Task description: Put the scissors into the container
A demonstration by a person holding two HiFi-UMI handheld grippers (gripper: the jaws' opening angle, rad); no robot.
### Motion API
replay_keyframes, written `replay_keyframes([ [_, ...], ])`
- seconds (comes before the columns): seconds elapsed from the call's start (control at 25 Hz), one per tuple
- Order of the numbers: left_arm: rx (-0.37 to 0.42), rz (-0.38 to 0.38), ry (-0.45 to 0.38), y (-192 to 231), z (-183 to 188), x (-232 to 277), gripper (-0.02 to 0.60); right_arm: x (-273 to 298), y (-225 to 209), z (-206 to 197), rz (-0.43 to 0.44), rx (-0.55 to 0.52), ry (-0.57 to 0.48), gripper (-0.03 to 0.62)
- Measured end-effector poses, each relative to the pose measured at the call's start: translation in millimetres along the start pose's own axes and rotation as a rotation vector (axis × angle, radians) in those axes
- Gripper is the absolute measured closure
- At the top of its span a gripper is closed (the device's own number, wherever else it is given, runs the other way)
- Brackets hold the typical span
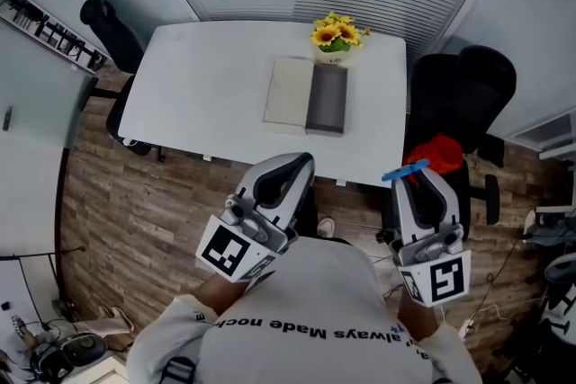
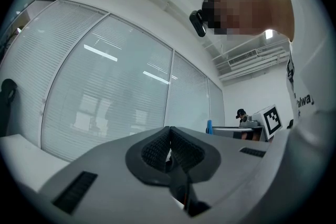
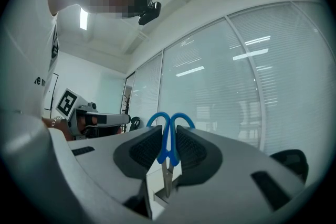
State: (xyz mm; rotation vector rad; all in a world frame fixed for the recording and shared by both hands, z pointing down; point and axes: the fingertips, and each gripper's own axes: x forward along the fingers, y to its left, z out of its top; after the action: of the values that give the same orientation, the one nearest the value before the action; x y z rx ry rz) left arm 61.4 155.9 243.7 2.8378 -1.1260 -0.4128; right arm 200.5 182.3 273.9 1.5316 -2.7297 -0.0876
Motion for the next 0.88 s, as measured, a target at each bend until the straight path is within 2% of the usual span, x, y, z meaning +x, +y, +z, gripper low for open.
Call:
replay_keyframes([
  [0.88, -0.010, -0.012, 0.009, 85, -2, 72, 0.562, 99, -46, -1, 0.013, -0.009, 0.021, 0.500],
])
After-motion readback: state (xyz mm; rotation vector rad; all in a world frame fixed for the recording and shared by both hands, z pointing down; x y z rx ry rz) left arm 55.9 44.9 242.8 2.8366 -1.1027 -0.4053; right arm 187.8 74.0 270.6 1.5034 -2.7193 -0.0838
